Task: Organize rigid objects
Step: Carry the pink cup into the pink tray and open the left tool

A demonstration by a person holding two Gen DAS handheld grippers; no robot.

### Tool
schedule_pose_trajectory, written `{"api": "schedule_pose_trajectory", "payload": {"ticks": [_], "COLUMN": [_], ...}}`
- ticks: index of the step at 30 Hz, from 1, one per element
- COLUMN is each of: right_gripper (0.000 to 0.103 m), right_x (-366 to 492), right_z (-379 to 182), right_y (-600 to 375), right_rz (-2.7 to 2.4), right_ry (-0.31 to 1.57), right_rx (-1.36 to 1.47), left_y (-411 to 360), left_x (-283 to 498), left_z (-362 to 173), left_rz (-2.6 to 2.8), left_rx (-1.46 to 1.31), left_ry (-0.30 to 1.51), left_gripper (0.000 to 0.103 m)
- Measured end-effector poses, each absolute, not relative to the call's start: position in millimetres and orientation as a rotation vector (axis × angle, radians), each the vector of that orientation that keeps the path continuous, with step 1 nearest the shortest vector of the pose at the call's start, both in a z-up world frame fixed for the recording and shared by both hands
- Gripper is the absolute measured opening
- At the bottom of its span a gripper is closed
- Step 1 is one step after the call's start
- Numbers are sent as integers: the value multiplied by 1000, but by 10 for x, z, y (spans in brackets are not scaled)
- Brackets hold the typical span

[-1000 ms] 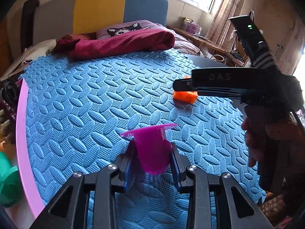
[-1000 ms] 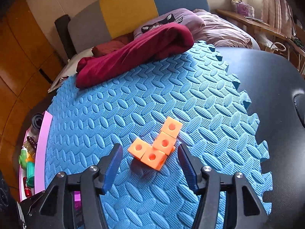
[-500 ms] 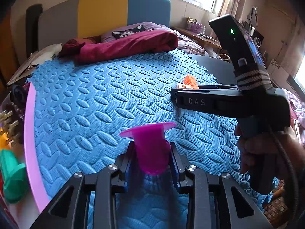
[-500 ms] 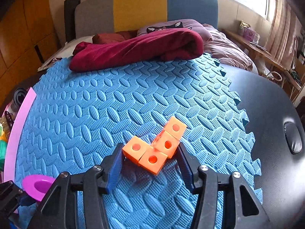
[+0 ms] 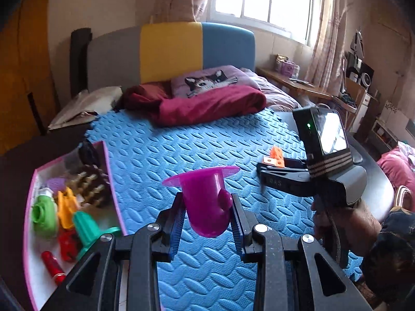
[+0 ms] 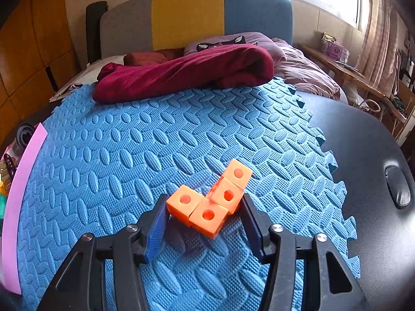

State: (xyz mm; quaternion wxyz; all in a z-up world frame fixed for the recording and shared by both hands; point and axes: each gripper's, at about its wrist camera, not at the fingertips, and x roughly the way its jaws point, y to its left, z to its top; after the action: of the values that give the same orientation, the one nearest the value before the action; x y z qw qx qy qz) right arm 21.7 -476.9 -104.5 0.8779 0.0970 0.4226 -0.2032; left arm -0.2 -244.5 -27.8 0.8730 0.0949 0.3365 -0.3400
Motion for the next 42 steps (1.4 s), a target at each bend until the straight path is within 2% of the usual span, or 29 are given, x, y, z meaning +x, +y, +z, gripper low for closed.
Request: {"api": "schedule_pose_trajectory", "payload": {"ticks": [42], "right_gripper": [55], "right_x": [207], "right_z": [-1045], "right_y": [-4778], "right_rz": [-420], "right_ry": [879], "right_rx": [207], "left_y": [-1330], "left_x": [200], "left_z": [-215], "left_rz": [-417], "left_rx": [132], "left_ry": [692], "left_gripper": [34]}}
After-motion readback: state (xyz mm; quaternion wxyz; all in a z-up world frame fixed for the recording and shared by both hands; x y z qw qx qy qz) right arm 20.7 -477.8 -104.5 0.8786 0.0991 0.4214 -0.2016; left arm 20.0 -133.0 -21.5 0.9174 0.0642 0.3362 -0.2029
